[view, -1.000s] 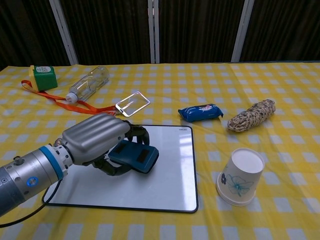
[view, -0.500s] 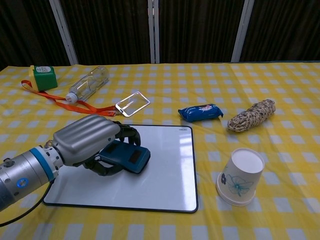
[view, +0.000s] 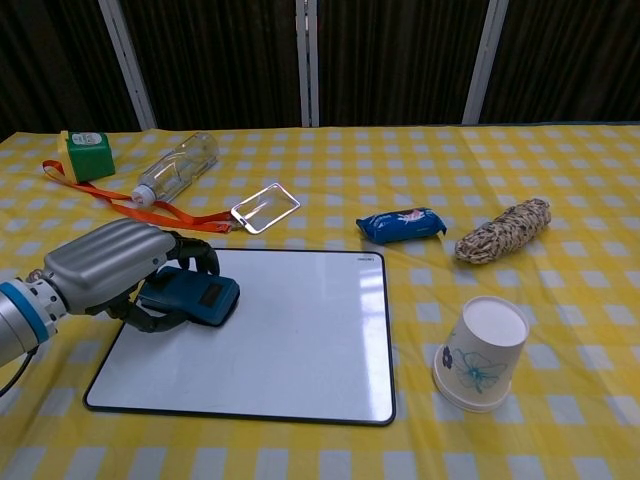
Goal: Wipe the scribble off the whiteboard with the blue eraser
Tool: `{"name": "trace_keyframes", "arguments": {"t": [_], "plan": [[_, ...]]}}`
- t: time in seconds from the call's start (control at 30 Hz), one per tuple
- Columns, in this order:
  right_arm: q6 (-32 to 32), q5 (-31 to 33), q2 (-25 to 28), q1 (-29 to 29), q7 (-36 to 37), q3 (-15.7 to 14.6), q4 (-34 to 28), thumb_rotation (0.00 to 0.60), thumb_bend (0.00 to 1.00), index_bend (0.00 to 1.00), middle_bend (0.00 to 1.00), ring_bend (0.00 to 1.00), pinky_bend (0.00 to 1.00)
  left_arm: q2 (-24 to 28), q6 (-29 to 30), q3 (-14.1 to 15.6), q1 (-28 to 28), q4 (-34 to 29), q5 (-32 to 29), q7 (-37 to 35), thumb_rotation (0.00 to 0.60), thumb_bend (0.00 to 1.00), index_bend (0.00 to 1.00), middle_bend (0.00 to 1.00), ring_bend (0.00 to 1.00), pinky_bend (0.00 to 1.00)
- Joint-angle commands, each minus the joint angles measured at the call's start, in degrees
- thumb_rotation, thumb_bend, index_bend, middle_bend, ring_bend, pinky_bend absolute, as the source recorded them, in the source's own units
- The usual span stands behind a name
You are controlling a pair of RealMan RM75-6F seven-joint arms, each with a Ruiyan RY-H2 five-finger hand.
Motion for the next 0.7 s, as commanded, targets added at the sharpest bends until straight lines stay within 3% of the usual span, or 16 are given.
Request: {"name": "trace_keyframes", "arguments": {"t": [0.03,0.5,0.7], "plan": [[0.0,0.0,0.0,0.0,0.1,0.0,0.0,0.6,0.11,0.06,0.0,0.0,0.0,-0.6,-0.1,0.3,-0.2,-1.2,0.6,-0.2,0.6,0.65,0.78,0.58,0.55,0.52],[0.4,-0.1,0.4,-0.1,0.7,0.1,-0.1,0.6,0.11,0.06,0.0,0.0,0.0,-2.4,-0.1,3.2,0.2,-8.0,3.6,4.4,0.6,0.66,0.78,0.58,0.55,0.52],[0.4,-0.1,0.4,-0.2,0.6,0.1,-0.1,0.6,0.11,0.06,0.0,0.0,0.0,-1.7,-0.2,2.6,0.4,-8.0,3.2,5.8,0.6,0.66,0.78,0.58,0.55,0.52]]}}
